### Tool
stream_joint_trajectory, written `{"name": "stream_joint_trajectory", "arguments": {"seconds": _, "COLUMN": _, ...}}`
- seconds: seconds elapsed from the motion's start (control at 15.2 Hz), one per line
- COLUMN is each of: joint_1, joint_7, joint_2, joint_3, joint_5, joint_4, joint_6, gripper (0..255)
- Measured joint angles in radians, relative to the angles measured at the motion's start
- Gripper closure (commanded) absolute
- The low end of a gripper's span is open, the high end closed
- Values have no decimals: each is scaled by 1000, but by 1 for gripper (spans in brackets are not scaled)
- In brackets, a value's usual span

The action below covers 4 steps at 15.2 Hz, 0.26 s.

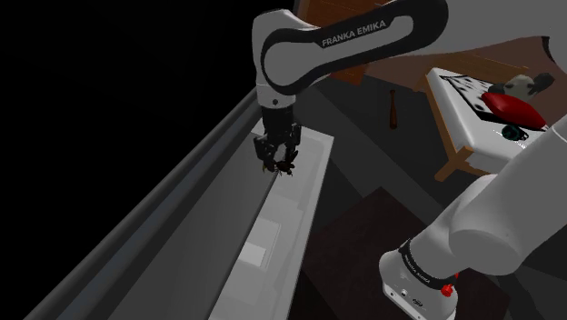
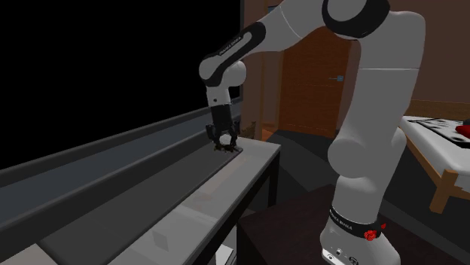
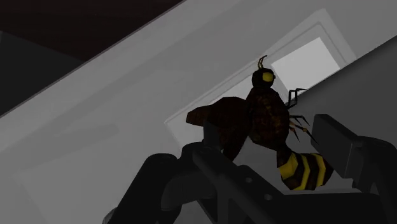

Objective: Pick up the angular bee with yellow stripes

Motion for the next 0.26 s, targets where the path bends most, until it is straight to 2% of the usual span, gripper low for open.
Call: {"name": "stream_joint_trajectory", "arguments": {"seconds": 0.26, "joint_1": -1, "joint_7": 0, "joint_2": -21, "joint_3": -1, "joint_5": 4, "joint_4": 26, "joint_6": -46, "gripper": 255}}
